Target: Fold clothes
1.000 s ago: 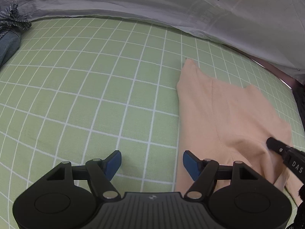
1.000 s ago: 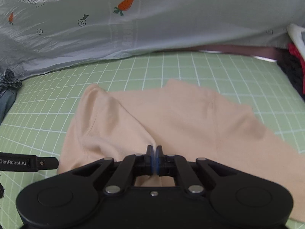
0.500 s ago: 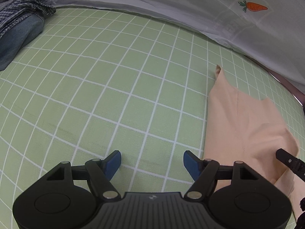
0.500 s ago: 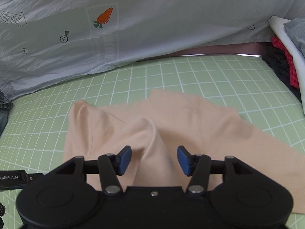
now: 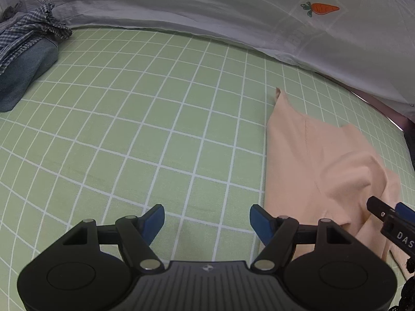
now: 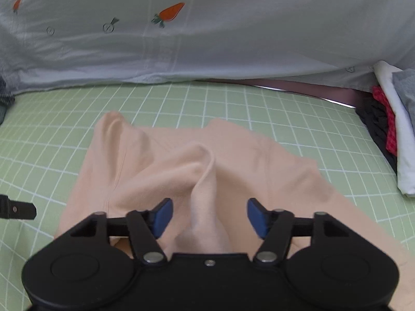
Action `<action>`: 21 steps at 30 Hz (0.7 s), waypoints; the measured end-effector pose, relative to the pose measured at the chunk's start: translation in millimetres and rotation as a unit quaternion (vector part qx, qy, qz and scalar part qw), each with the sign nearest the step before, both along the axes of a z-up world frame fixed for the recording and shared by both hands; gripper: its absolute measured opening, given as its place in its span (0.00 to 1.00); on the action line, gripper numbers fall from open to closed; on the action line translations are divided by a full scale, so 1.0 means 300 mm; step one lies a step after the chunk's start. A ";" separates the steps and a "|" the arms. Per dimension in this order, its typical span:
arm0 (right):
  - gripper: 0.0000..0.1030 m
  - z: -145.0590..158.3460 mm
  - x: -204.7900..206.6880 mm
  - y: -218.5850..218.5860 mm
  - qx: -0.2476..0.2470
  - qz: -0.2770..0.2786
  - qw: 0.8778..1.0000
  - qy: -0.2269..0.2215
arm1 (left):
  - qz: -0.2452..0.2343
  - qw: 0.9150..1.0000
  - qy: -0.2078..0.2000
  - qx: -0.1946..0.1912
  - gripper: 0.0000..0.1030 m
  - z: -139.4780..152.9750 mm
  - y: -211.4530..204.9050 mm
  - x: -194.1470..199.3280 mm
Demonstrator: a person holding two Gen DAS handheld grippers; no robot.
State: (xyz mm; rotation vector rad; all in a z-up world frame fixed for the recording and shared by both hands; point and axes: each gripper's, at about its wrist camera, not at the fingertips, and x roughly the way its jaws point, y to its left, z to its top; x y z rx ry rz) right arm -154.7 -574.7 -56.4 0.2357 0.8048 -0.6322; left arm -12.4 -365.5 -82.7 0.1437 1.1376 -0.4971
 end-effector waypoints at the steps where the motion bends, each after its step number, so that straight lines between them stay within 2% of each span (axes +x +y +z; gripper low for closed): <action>1: 0.82 0.010 -0.030 0.003 0.001 -0.008 1.000 -0.006 | -0.001 1.000 -0.001 0.000 0.71 0.005 0.007 -0.015; 3: 0.94 0.025 -0.092 0.008 0.004 -0.025 1.000 -0.017 | -0.009 1.000 -0.004 -0.001 0.71 0.015 0.021 -0.053; 5: 0.98 0.032 -0.170 0.021 0.009 -0.047 0.999 -0.024 | -0.018 1.000 -0.009 -0.001 0.71 0.030 0.032 -0.103; 10: 0.98 0.011 -0.364 0.067 0.023 -0.086 0.996 -0.025 | -0.040 0.999 -0.009 -0.010 0.70 0.053 0.068 -0.264; 12: 0.98 0.000 -0.435 0.088 0.029 -0.094 0.995 -0.022 | -0.048 0.999 -0.003 -0.018 0.66 0.052 0.080 -0.335; 14: 0.98 -0.012 -0.508 0.107 0.035 -0.098 0.994 -0.020 | -0.056 0.998 0.005 -0.027 0.53 0.047 0.091 -0.400; 17: 0.98 -0.031 -0.595 0.125 0.048 -0.101 0.994 -0.011 | -0.068 0.997 0.027 -0.030 0.46 0.026 0.090 -0.475; 21: 0.98 -0.041 -0.675 0.134 0.057 -0.097 0.994 -0.003 | -0.059 0.998 0.034 -0.008 0.45 -0.013 0.083 -0.543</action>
